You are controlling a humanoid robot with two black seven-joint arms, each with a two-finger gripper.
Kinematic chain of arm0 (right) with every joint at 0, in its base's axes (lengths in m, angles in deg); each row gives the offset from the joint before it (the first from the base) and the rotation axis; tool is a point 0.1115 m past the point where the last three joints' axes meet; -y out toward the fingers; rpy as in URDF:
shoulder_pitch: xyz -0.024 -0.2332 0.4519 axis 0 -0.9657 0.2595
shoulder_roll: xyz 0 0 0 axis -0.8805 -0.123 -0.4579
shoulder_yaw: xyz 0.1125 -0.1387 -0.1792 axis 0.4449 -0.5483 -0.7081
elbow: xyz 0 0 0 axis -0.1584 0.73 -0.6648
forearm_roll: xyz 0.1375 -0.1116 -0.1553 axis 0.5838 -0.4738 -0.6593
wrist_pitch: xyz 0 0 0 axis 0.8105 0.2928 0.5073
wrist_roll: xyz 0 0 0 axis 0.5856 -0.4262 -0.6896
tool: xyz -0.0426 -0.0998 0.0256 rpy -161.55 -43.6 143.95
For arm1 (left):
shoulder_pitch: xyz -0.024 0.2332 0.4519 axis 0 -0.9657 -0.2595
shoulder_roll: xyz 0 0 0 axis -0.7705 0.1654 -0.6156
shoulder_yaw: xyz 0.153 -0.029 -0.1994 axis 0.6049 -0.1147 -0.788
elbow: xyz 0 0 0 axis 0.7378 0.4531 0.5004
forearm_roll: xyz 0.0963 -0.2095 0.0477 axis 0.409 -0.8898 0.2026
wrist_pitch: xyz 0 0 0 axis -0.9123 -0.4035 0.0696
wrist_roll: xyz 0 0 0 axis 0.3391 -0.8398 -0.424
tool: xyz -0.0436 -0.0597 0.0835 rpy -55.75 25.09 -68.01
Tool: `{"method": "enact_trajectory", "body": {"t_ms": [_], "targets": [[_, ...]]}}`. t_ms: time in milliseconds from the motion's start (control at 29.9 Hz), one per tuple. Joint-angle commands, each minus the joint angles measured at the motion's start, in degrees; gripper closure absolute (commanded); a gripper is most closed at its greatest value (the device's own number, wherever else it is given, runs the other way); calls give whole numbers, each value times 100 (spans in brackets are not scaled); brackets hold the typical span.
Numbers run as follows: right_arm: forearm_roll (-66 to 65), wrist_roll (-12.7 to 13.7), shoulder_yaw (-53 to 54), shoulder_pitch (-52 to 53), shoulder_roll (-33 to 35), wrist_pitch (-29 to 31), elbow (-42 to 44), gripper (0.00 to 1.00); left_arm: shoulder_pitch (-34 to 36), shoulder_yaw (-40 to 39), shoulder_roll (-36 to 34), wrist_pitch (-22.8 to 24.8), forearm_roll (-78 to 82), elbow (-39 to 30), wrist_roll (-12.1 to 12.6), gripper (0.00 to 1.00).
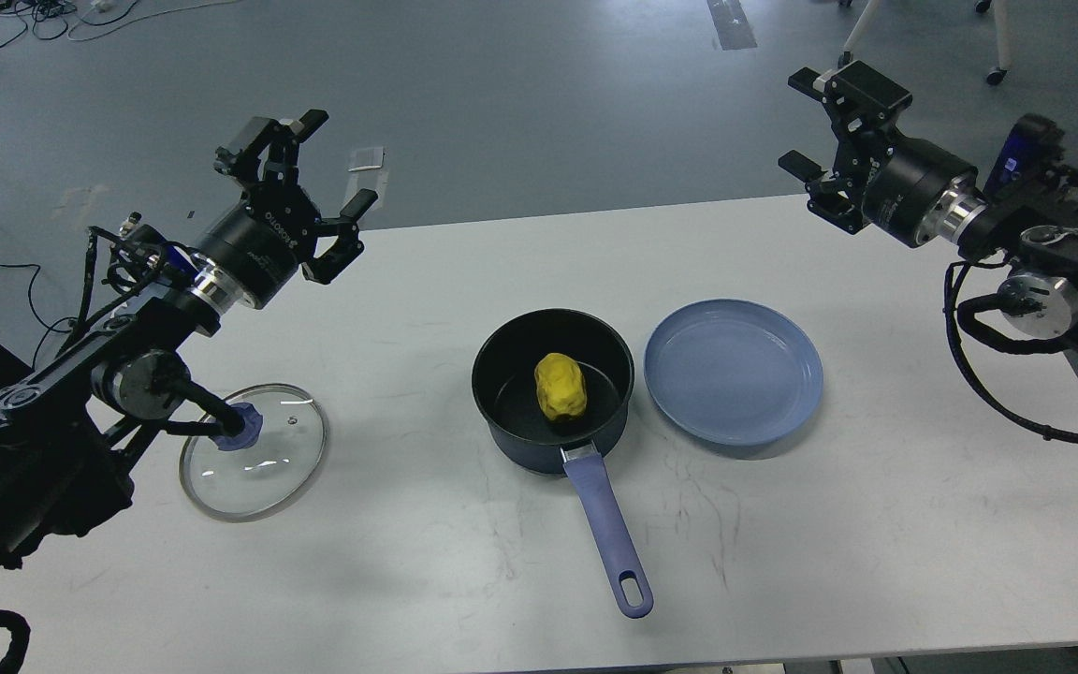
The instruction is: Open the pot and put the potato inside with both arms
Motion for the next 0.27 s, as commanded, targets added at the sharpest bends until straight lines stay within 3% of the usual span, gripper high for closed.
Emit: {"method": "enact_trajectory", "body": {"t_ms": [0,234], "targets": [[62,-1,434,-402,-87,-8,42,1,-84,-35,139,0,1,43,0,2],[123,-1,645,-736,-324,1,139,1,-128,-44,359,0,1,271,0,2]]}}
